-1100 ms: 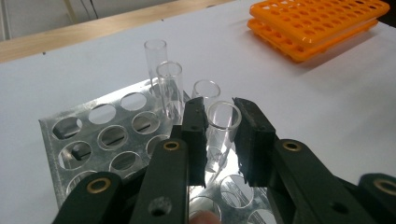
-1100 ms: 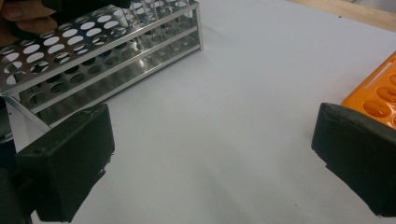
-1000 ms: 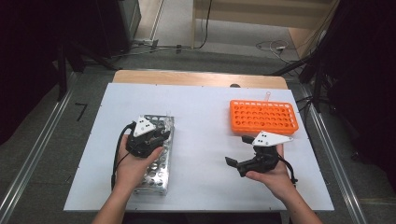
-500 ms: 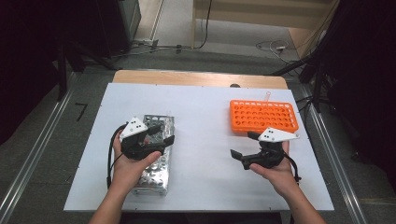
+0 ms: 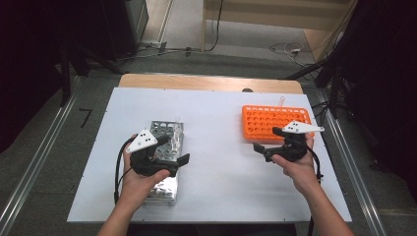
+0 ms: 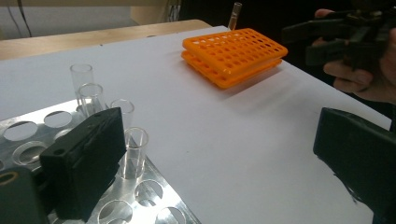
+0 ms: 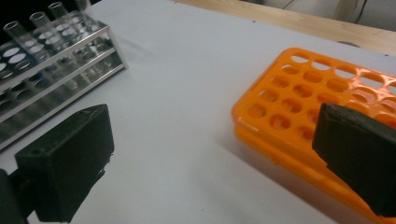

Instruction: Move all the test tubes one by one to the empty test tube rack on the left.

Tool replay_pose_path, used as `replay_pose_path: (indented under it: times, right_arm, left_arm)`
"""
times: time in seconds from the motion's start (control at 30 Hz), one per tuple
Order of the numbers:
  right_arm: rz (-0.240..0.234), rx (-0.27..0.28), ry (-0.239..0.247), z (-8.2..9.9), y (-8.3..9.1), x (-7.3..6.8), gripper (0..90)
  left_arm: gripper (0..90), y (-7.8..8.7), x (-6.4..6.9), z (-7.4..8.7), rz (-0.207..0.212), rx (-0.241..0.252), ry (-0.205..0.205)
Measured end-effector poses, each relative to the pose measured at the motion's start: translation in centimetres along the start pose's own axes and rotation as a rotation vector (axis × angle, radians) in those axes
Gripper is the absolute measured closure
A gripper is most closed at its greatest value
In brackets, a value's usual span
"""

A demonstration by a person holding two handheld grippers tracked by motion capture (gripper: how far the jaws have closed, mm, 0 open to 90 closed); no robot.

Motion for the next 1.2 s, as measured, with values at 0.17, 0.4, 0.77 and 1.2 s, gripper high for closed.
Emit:
replay_pose_path:
  times: [0.17, 0.4, 0.77, 1.2]
  right_arm:
    - [0.032, 0.011, -0.032, -1.0, 0.1, 2.3, 0.0]
    - [0.075, 0.031, -0.073, -1.9, -0.3, 5.1, 0.0]
    - [0.246, 0.025, -0.160, -2.8, -1.2, 9.8, 20.5]
    - [0.381, -0.043, -0.233, -3.0, -3.3, 13.6, 48.7]
  left_arm:
    - [0.0, 0.2, 0.0, 0.0, 0.016, 0.007, 0.003]
    - [0.0, 0.5, 0.1, 0.0, 0.016, 0.012, -0.004]
    - [0.0, 0.6, 0.0, 0.0, 0.006, 0.014, 0.001]
    - [0.0, 0.6, 0.0, 0.0, 0.004, 0.012, 0.005]
Point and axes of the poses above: each handheld gripper's, and its own axes: y roughly backward along the jaws, z roughly out of its underside, x roughly to its right, the point moved 1 cm from there along -y, roughly forward along the jaws, and after that the axes turned 14 degrees about -z, right-handed, at the moved point
